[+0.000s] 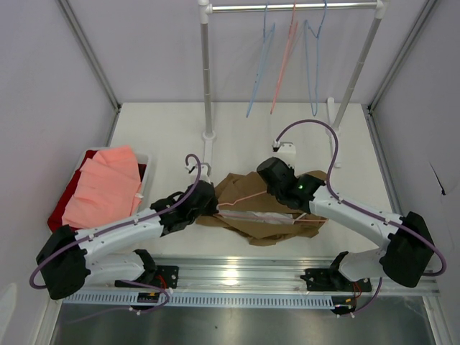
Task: Place the skirt on the hanger
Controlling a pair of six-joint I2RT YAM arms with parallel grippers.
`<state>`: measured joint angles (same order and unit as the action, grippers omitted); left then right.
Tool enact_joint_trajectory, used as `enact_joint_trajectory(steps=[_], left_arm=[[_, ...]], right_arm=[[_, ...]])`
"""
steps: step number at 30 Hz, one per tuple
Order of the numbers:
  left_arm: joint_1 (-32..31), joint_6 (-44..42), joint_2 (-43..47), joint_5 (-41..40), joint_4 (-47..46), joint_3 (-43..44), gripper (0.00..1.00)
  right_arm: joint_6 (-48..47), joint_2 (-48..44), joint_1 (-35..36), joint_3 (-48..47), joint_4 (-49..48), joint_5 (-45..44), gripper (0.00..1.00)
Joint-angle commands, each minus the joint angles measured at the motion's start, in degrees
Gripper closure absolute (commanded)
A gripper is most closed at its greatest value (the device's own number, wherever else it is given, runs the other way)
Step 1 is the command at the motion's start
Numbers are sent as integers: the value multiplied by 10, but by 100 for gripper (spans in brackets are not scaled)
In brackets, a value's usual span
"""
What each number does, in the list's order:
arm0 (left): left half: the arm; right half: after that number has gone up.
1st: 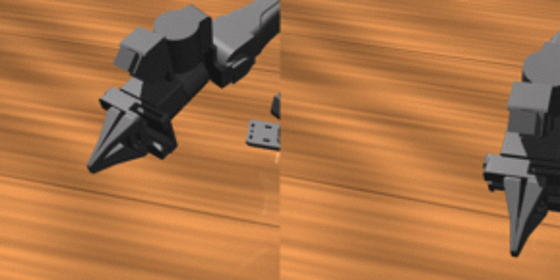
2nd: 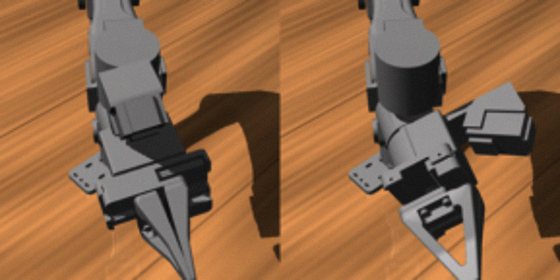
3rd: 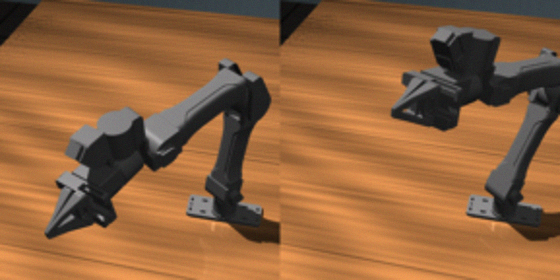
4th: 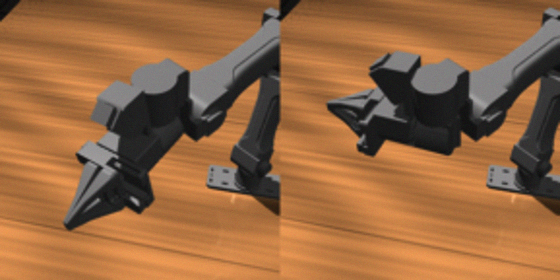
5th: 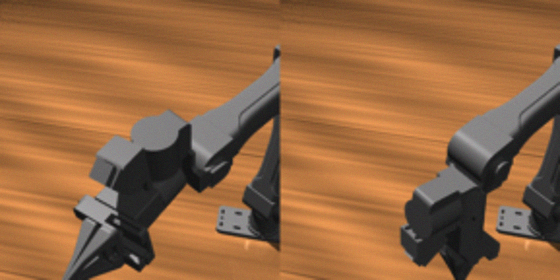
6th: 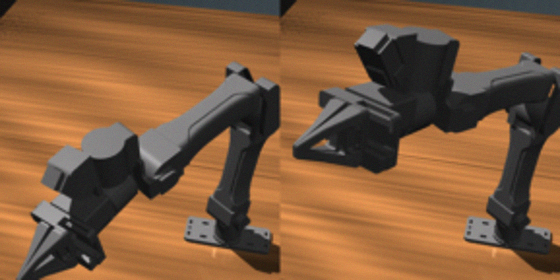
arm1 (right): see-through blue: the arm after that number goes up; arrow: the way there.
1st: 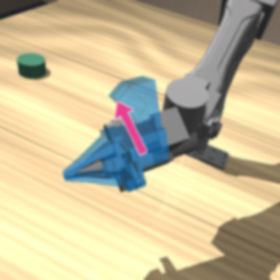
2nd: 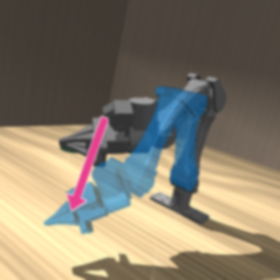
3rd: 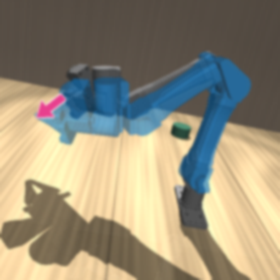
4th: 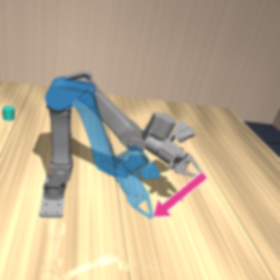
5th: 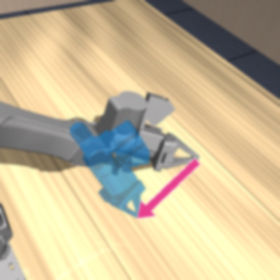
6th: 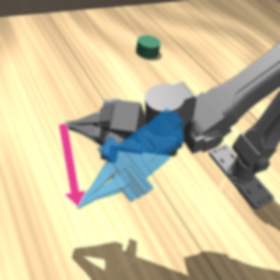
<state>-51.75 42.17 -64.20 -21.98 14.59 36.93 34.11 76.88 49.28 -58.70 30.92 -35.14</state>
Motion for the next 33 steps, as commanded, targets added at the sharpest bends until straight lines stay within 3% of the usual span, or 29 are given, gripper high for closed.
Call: enact_joint_trajectory(steps=[1, 12, 33], left_arm=[[-5, 12, 15, -17, 11, 35, 100], [-11, 20, -3, -22, 41, 66, 100], [-12, 21, 17, -9, 64, 40, 100]], right_arm=[[15, -31, 1, -19, -37, -39, 100], [26, -50, -1, 5, -63, -49, 100], [22, -54, -17, 45, -127, -73, 100]])
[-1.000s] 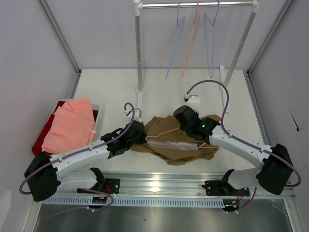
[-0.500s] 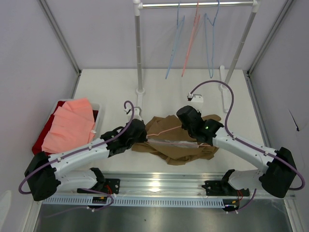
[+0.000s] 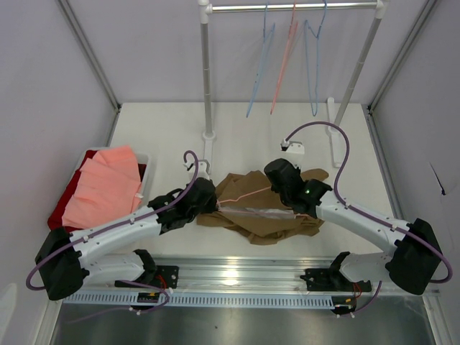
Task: Place the skirt on the hanger
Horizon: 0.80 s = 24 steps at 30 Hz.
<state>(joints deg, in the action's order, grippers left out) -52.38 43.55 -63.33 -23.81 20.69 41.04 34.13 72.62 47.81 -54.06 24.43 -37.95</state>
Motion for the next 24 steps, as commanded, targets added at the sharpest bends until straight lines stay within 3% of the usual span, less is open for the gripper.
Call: enact_joint_trajectory(steps=[1, 24], left_arm=[[-5, 7, 9, 11, 2, -3, 100], [-6, 23, 7, 18, 3, 6, 100]], right_arm=[[21, -12, -3, 0, -64, -48, 100], [49, -1, 33, 41, -134, -137, 100]])
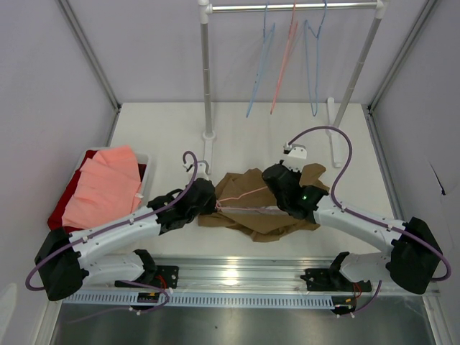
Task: Place the skirt on the hanger
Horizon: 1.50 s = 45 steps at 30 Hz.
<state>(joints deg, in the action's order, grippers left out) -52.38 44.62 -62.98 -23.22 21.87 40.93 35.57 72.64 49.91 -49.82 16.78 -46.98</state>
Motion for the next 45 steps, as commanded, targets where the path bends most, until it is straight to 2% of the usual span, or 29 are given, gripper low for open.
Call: enact_joint_trajectory(steps=[1, 19, 29, 32, 40, 41, 42, 45], left_arm=[[-6, 14, 2, 12, -10, 10, 100], [-6, 55, -19, -7, 7, 60, 100], [-5, 55, -19, -2, 11, 51, 100], [-4, 58, -14, -6, 10, 36, 100], [2, 64, -12, -1, -9, -2, 100], [2, 64, -14, 1, -18, -10, 100], [2, 64, -14, 4, -23, -13, 100], [2, 63, -14, 9, -38, -23, 100]], right_arm=[[35, 0, 14, -2, -56, -50, 100], [61, 9, 45, 11, -55, -113, 100], [71, 15, 46, 16, -58, -120, 100], [70, 9, 42, 20, -58, -106, 100], [49, -2, 22, 32, -58, 21, 100], [46, -3, 20, 32, -55, 34, 96], [36, -5, 18, 32, -54, 49, 88], [25, -7, 6, 33, -46, 93, 79]])
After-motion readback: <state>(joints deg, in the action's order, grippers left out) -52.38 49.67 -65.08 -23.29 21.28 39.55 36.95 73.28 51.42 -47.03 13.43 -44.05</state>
